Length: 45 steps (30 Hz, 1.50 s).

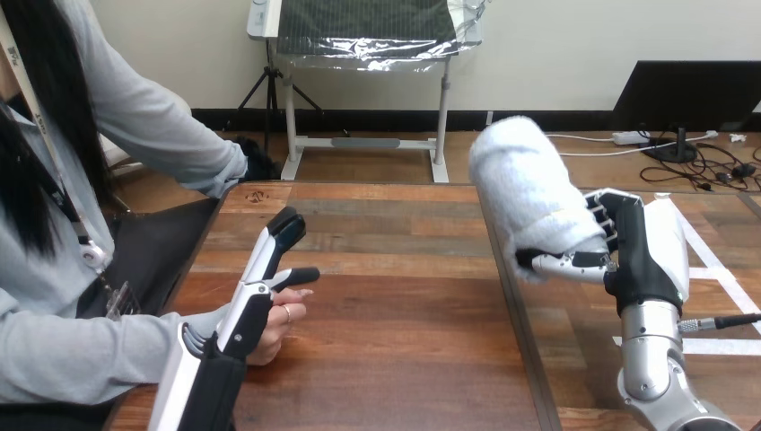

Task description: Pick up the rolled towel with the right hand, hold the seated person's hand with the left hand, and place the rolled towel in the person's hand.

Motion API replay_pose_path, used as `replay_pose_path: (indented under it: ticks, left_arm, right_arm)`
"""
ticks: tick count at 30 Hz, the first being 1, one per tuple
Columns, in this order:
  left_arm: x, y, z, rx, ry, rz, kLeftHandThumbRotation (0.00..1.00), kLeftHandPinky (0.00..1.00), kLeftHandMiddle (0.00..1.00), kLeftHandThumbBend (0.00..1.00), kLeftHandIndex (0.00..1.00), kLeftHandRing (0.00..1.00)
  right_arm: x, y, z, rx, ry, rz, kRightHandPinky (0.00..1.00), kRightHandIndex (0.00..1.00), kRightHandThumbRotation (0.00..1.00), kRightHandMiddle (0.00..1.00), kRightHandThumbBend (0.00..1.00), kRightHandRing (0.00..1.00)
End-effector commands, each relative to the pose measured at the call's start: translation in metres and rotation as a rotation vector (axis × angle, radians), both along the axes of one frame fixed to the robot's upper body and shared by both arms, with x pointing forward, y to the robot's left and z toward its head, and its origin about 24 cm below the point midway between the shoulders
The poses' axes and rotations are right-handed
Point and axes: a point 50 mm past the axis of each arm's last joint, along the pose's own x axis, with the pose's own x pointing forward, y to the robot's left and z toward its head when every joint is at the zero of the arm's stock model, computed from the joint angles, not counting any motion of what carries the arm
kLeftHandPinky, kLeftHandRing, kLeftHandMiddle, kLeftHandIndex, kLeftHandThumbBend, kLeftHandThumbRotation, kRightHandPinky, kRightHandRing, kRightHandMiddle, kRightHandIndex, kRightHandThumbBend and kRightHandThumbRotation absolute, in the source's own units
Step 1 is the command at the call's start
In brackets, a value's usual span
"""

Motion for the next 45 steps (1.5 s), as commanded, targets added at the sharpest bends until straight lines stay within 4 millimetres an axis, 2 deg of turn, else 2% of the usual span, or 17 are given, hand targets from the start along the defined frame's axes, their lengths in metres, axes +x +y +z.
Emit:
replay_pose_path:
  ticks: [1,13,25,39,42,45]
  left_arm:
    - [0.015,0.004,0.008,0.01,-0.049,0.013,0.7,0.75,1.0,1.0,0.96,0.93]
    - [0.017,0.012,0.01,0.043,-0.002,-0.002,0.6,0.85,0.99,1.0,0.97,0.95]
    - [0.018,0.021,0.016,0.142,0.044,0.071,0.5,0.87,0.98,1.0,0.97,0.95]
    - [0.026,0.047,0.038,0.474,0.106,0.22,0.48,0.89,0.99,1.0,0.99,0.96]
    - [0.027,0.049,0.04,0.499,0.12,0.229,0.47,0.89,0.99,1.0,0.99,0.96]
    - [0.033,0.062,0.051,0.593,0.138,0.259,0.46,0.88,0.98,1.0,0.99,0.95]
  right_arm:
    - [0.012,0.009,0.027,0.067,-0.183,0.009,0.36,0.47,0.0,0.46,0.84,0.4]
    - [0.006,0.018,0.025,0.088,-0.249,0.026,0.36,0.47,0.0,0.46,0.83,0.4]
    - [0.002,0.027,0.023,0.126,-0.282,0.058,0.36,0.46,0.0,0.47,0.82,0.41]
    - [-0.006,0.04,0.019,0.136,-0.328,0.101,0.35,0.45,0.0,0.46,0.83,0.4]
    - [-0.007,0.04,0.019,0.138,-0.332,0.104,0.34,0.45,0.0,0.46,0.83,0.4]
    - [-0.009,0.044,0.017,0.152,-0.346,0.111,0.34,0.45,0.0,0.46,0.83,0.4]
